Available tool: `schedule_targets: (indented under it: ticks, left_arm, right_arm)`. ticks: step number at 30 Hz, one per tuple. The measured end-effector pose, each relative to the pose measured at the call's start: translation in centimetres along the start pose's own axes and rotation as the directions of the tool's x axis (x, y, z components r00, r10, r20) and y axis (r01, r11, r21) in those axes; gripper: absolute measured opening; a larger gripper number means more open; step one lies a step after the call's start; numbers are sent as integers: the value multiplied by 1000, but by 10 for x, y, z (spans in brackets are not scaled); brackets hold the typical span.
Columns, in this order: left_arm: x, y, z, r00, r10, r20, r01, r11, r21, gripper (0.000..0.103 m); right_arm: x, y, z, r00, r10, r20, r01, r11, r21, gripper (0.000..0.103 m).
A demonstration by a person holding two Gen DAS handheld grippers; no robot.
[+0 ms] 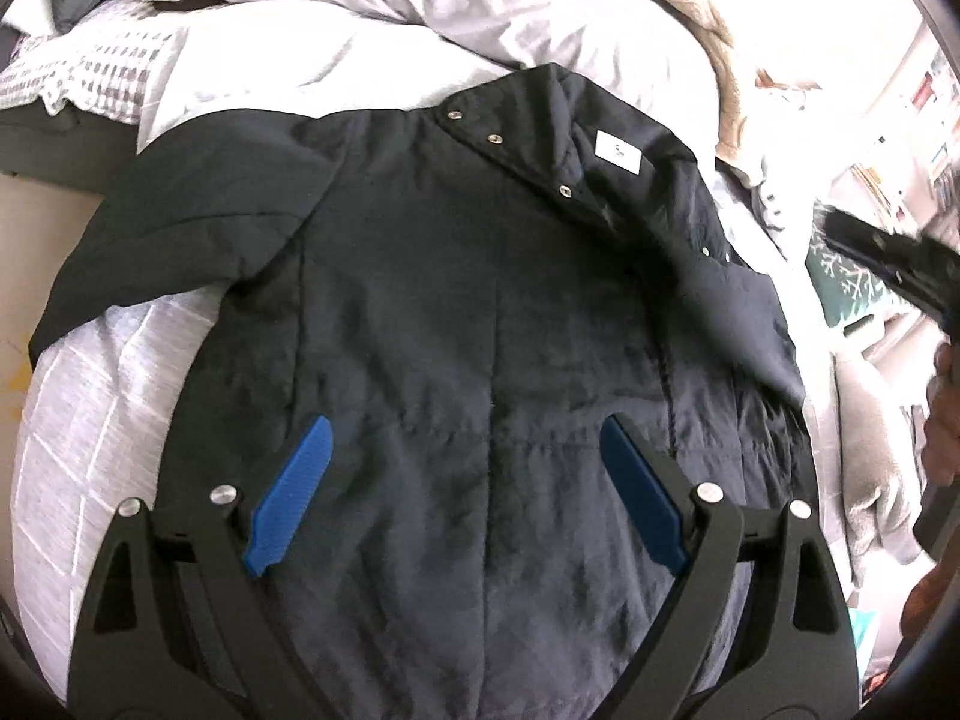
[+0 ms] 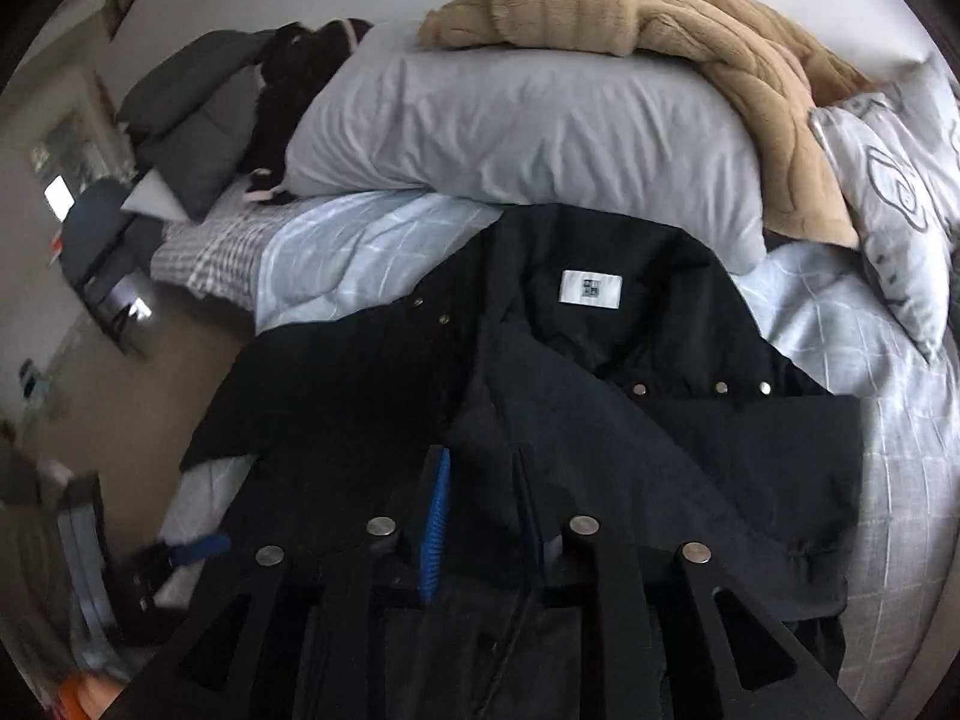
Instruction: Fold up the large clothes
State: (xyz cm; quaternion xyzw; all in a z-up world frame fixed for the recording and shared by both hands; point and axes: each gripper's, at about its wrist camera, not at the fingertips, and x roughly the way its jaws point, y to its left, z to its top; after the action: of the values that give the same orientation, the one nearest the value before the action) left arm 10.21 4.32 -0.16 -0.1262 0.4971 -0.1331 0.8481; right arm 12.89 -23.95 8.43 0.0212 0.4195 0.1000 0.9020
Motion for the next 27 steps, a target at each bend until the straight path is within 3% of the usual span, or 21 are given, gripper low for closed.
schedule_targets:
  ticks: [4,8,12,15,18,20,22,24,25,27]
  left_arm:
    - [10,4,14,999,-21,-25,21,1000,-8,91]
    - [33,-9,32,999,-44,-21,45,999,8,91]
    - [75,-43,54,998,-64,-30,66,995,78,89]
    - [111,-67,71,996,-80,-47,85,990,114,81]
    - [144,-85,83,993,-96,-74,104,987,123,64]
    - [160,-91,85,992,-98,-73,107,986,130,43]
    - [170,-95,80,997,-68,-25,71,985,159,41]
    - [179,-97,66,999,-36,36,27,974,224,41]
    - [179,-98,57,995,-38,90,13,965,260,42]
    - [179,-95,53,992,-51,118,18,964,266,42]
  right_arm:
    - [-26,-51,-12,998,-13,62,7,995,101,60]
    - [-43,-119,-31,994,-68,82,50,976,211,64]
    - [-32,-186,-51,987,-154,39,133,934,330,64]
    - [-16,-234,-60,982,-189,16,166,897,410,64]
    - [11,-275,-66,984,-179,11,151,859,489,64]
    - [35,-294,-68,984,-175,0,149,835,530,62]
    - [58,-306,-73,982,-191,0,157,812,563,44]
    - [79,-308,-83,980,-197,-9,168,811,560,41]
    - [92,-304,-90,974,-228,-9,198,827,526,40]
    - [98,-287,-95,949,-312,42,262,858,441,38]
